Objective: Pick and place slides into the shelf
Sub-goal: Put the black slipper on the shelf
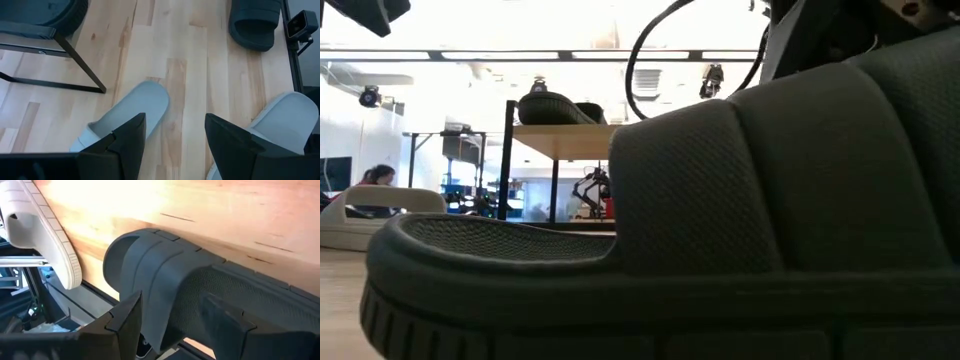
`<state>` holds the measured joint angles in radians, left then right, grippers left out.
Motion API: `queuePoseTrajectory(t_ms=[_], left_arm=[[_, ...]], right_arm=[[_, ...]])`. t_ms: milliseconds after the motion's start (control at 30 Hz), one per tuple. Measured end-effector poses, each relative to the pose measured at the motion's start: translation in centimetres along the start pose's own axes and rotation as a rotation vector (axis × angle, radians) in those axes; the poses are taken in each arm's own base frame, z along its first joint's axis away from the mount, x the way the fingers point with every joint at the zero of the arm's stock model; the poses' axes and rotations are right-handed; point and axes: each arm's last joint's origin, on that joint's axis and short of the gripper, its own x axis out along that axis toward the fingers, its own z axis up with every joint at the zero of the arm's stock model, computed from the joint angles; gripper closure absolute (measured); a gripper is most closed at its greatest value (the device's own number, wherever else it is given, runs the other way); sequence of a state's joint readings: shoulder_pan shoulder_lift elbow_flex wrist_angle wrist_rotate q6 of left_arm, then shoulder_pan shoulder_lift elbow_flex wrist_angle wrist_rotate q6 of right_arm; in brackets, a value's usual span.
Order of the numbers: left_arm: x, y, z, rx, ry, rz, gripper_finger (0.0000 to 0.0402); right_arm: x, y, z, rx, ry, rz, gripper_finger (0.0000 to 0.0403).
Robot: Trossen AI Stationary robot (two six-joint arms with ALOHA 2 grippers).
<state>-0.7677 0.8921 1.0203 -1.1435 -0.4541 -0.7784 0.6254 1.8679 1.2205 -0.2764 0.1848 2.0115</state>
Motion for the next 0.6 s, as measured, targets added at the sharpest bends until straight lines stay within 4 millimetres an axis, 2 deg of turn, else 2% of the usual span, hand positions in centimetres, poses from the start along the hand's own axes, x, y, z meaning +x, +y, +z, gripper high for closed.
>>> queuePoseTrajectory(t_ms=[233, 533, 600], left_arm=[[0.02, -0.01, 0.01, 0.001, -0.004, 0.005, 0.0212], [0.04, 0.02, 0.03, 0.002, -0.013, 0.015, 0.0212], [0.04, 0.02, 0.03, 0.002, -0.015, 0.018, 0.0212]], right_arm=[[-0.03, 0.60, -0.29, 0.015, 0.029, 0.061, 0.0218], [0.14, 0.11, -0.12, 0.002, 0.022, 0.028, 0.0218], [0.79, -0.06, -0.19, 0.009, 0.028, 0.027, 0.0218]])
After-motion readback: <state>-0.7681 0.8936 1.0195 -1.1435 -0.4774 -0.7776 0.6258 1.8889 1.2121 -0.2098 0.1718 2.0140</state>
